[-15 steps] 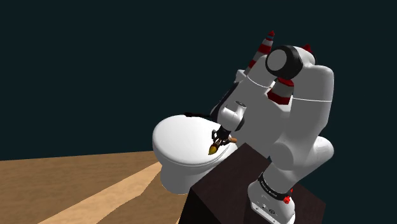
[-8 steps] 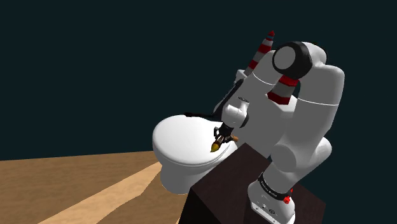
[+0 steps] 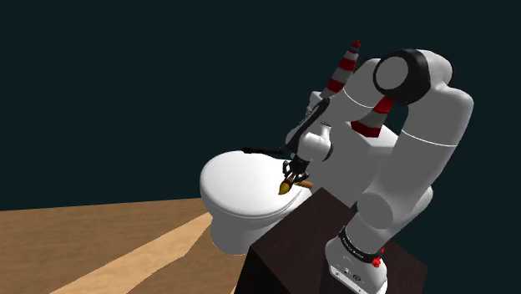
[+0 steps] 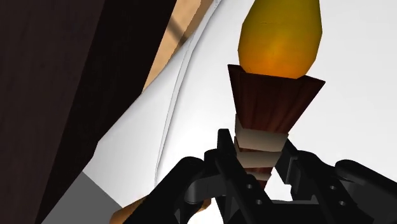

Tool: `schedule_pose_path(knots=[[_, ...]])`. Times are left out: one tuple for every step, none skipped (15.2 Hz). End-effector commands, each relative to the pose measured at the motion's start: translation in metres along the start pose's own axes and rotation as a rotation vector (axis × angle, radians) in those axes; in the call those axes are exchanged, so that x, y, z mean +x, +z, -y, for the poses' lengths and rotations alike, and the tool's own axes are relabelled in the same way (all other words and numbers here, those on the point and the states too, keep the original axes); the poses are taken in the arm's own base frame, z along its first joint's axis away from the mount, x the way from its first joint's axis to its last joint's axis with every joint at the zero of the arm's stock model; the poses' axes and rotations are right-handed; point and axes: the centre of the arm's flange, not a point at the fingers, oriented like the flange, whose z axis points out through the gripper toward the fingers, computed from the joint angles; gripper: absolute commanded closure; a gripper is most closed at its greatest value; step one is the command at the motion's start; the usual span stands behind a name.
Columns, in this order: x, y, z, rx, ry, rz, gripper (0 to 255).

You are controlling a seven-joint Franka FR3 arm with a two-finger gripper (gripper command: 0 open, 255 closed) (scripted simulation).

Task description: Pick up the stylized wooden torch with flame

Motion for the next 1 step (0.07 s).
schedule_pose_path(knots=[[-0.0003, -0.004, 0.0006, -0.001, 0.0, 0.0, 255]])
